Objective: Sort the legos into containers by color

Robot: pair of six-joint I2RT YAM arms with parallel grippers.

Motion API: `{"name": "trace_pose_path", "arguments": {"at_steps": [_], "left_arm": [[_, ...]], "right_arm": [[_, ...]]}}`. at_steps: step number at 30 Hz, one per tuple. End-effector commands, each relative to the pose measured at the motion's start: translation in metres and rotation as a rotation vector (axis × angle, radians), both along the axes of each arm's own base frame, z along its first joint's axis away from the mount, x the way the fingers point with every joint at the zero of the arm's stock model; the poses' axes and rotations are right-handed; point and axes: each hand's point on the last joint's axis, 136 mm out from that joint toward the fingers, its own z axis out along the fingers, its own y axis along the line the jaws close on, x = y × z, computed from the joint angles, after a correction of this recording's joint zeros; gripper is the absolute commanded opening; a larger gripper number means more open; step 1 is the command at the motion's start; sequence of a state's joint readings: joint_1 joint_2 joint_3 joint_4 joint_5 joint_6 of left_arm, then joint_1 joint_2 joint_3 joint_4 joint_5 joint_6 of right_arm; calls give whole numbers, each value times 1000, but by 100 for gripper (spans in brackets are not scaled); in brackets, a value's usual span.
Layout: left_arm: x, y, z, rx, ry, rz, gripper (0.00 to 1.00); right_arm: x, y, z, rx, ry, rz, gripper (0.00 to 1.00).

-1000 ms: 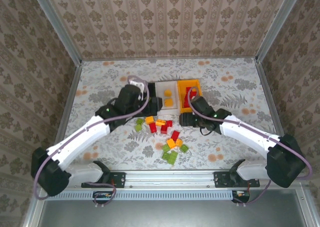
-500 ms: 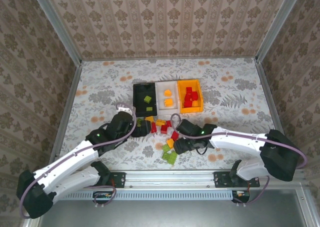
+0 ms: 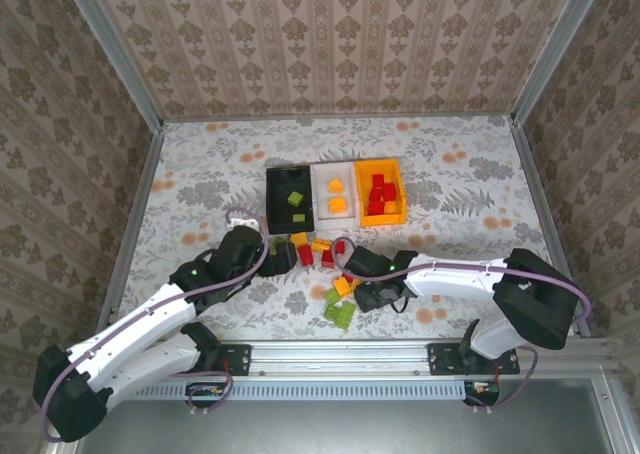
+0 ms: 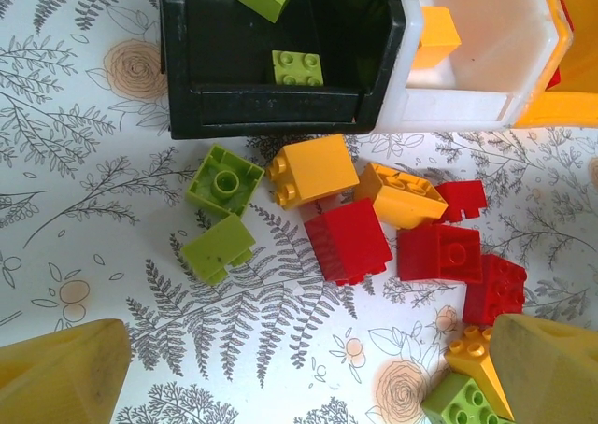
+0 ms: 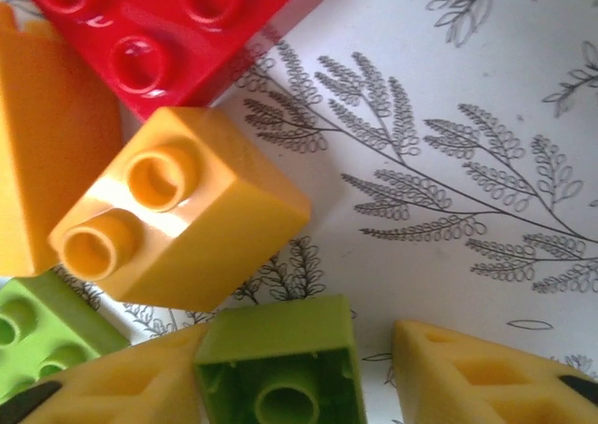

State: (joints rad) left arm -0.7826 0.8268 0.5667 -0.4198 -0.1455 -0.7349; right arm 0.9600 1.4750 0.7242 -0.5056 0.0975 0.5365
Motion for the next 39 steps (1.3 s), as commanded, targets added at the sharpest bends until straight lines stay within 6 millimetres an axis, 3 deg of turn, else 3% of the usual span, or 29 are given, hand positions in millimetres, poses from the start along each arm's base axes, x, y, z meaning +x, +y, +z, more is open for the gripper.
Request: {"name": "trace_pose_path", "arguments": {"at_steps": [1, 7, 10, 14, 19, 22, 27, 33, 39], "left_arm": [[0, 7, -2, -3, 9, 32, 100], [-1, 13, -6, 10, 16, 48, 100], [-2, 22, -8, 22, 19, 82, 100], [-7, 36, -15, 26, 31, 135, 100], [-13, 48, -20, 21, 42, 168, 100], [-17, 53, -23, 24, 50, 176, 100], [-20, 56, -25, 17, 47, 172, 100], [-21, 55, -29, 23, 56, 164, 100], [-17, 57, -31, 44, 53, 159, 100]], "right_arm": [[-4, 0, -1, -4, 8, 14, 44], [-1, 0, 26, 15, -25, 29, 37], [10, 14, 64, 85, -92, 56, 36], [40, 56, 103, 175, -165, 90, 36], [102, 121, 133, 273, -256, 75, 36], [147, 146, 135, 280, -295, 23, 37], [214, 164, 116, 245, -318, -75, 37], [248, 172, 95, 196, -299, -116, 41], [262, 188, 115, 266, -319, -120, 63]]}}
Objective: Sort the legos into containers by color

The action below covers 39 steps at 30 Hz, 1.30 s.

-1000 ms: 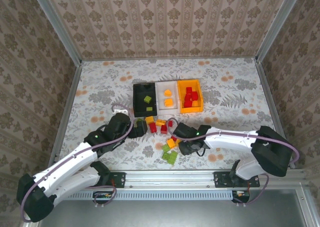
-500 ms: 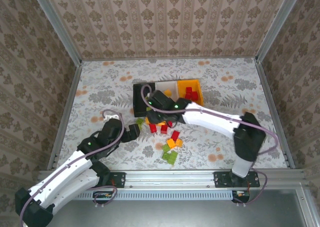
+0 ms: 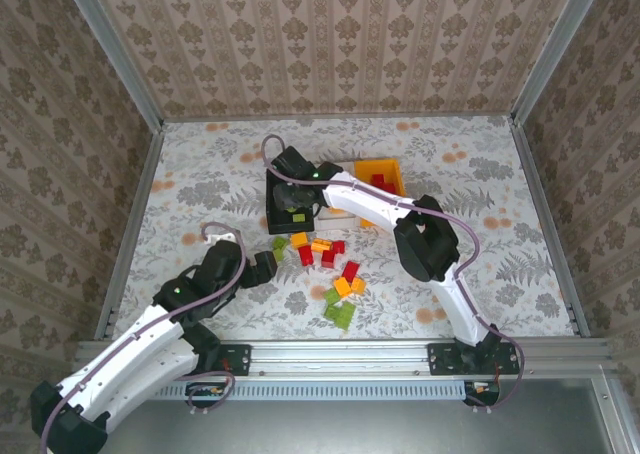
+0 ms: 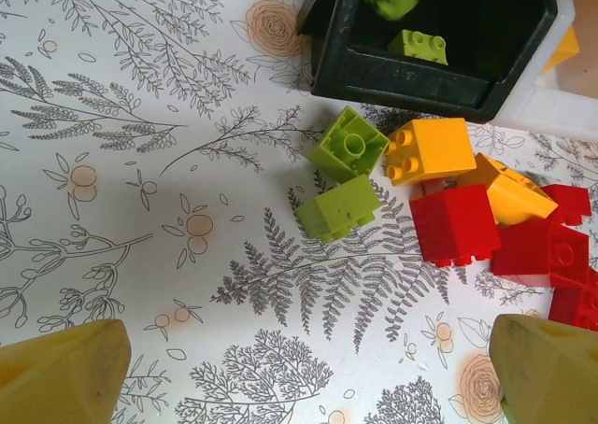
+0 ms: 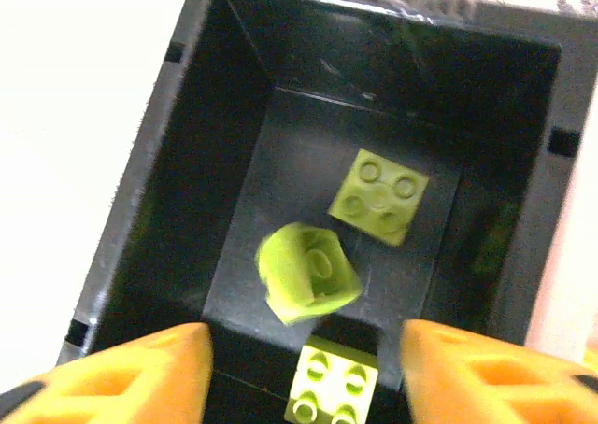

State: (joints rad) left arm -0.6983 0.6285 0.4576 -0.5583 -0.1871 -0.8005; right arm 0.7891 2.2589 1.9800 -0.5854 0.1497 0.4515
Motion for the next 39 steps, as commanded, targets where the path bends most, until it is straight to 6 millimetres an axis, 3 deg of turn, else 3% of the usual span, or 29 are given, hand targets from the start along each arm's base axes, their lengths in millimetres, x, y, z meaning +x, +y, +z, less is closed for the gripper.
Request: {"name": "trace_pose_path", "arguments": {"at_steps": [1, 8, 14, 20, 28, 39], "left_arm": [[0, 5, -7, 32, 17, -2, 100], [20, -12, -12, 83, 41, -63, 91], [44, -38, -31, 121, 79, -121, 83], [62, -43, -52, 219, 100, -133, 79], [71, -50, -76, 278, 133, -160, 70], [63, -54, -76, 262, 146, -174, 40]], "right_arm": [[4, 5, 25, 36, -19, -6, 66], [-16, -11, 62, 140, -64, -28, 71], [-47, -46, 66, 147, -73, -44, 72], [-65, -79, 65, 174, -73, -86, 72], [-71, -102, 70, 174, -94, -114, 72], [-68, -120, 79, 187, -117, -155, 72]]}}
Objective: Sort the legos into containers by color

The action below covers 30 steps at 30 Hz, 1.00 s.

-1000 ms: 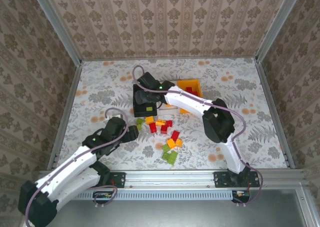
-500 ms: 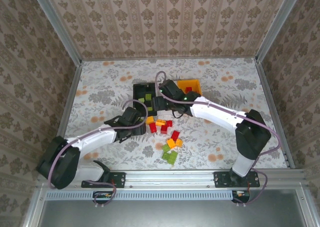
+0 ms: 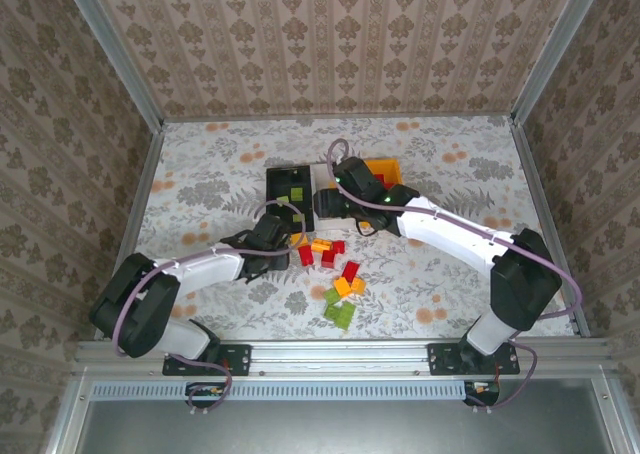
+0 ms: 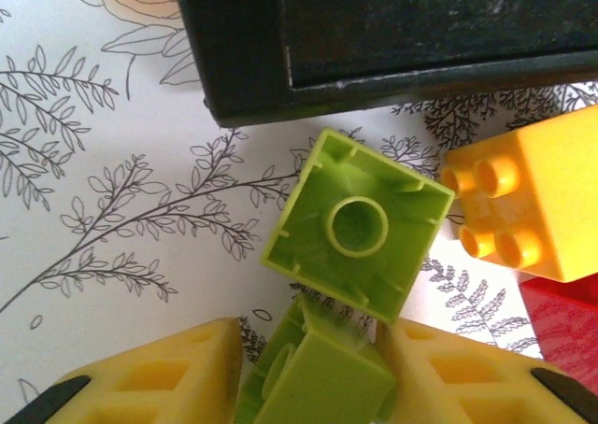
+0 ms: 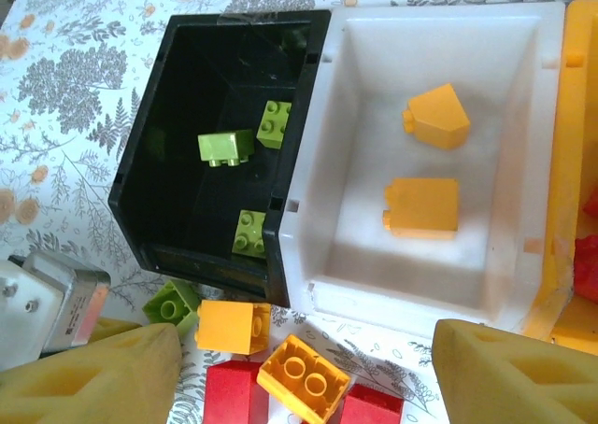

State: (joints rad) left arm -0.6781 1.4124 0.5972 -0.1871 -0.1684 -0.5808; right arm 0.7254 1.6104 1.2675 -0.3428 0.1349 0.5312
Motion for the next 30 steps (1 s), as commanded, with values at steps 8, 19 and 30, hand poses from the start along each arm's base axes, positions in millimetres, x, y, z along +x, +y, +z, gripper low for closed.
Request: {"name": "trace_pose_path", "arguments": {"at_steps": [8, 19, 30], "left_arm": [[-10, -15, 70, -113, -119, -42, 38], [72, -44, 119, -94, -227, -51, 38], [129, -48, 105, -59, -204, -9, 52]], "right_arm": [[-1, -23, 2, 34, -4, -71, 72], [-17, -48, -10, 41, 23, -116, 72], [-35, -60, -6, 63, 23, -114, 74]]}}
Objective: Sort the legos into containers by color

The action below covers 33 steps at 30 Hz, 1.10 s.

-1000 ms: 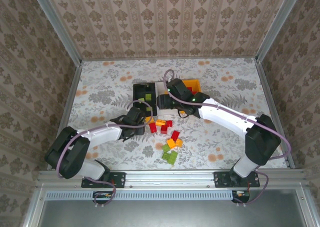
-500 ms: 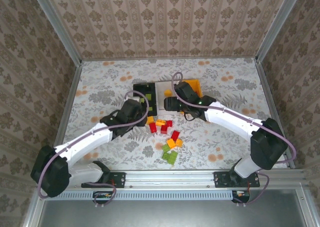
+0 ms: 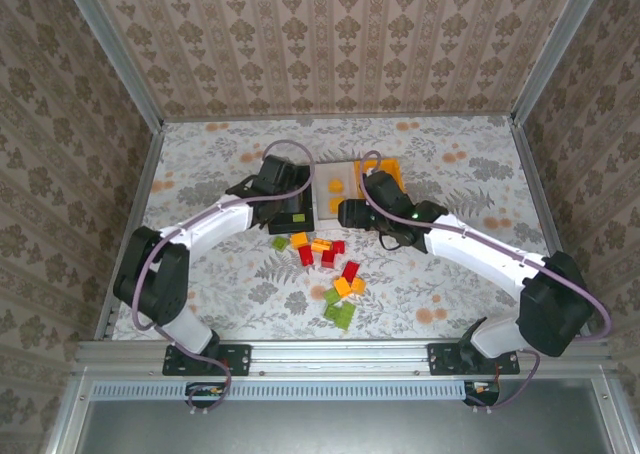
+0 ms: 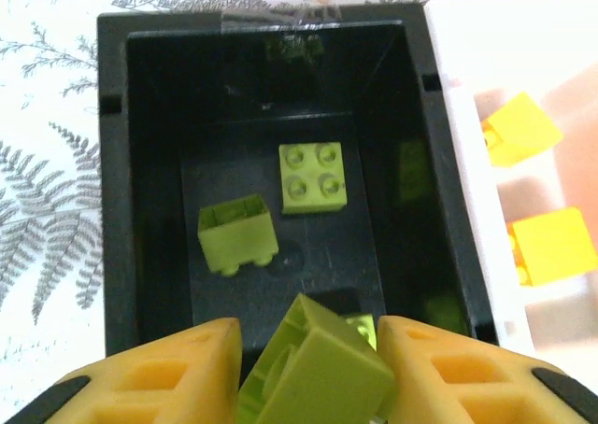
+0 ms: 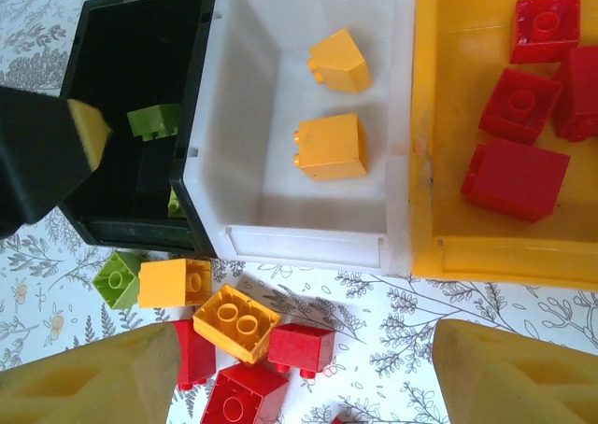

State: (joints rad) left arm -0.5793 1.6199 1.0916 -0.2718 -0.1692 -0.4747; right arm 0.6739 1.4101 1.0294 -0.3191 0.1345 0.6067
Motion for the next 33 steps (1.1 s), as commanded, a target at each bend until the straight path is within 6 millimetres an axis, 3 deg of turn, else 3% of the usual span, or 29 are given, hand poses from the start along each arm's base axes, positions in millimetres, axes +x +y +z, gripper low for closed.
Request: {"name": "trace_pose_path", "arguments": {"at_steps": [1, 4, 9, 13, 17, 24, 33], "left_arm": [[10, -6, 10, 3, -23, -19, 56], [11, -7, 15, -3, -31, -18, 67], [0, -11, 43, -71, -68, -32, 82], [-25, -14, 67, -111, -117, -63, 96], [-60, -14, 78, -132, -147, -86, 100], [-111, 16, 55, -163, -118, -25, 100], [-150, 53, 25, -240, -102, 46, 100]], "right_arm": [[-6, -6, 9, 23, -14, -11, 74], [-8, -7, 6, 19, -5, -9, 75], [-16, 0, 1, 32, 29, 43, 75], [-29, 8, -13, 7, 68, 81, 77], [-42, 22, -39, -15, 128, 82, 78], [-52, 49, -68, -19, 160, 27, 79], [-51, 69, -94, -53, 195, 12, 73]]}}
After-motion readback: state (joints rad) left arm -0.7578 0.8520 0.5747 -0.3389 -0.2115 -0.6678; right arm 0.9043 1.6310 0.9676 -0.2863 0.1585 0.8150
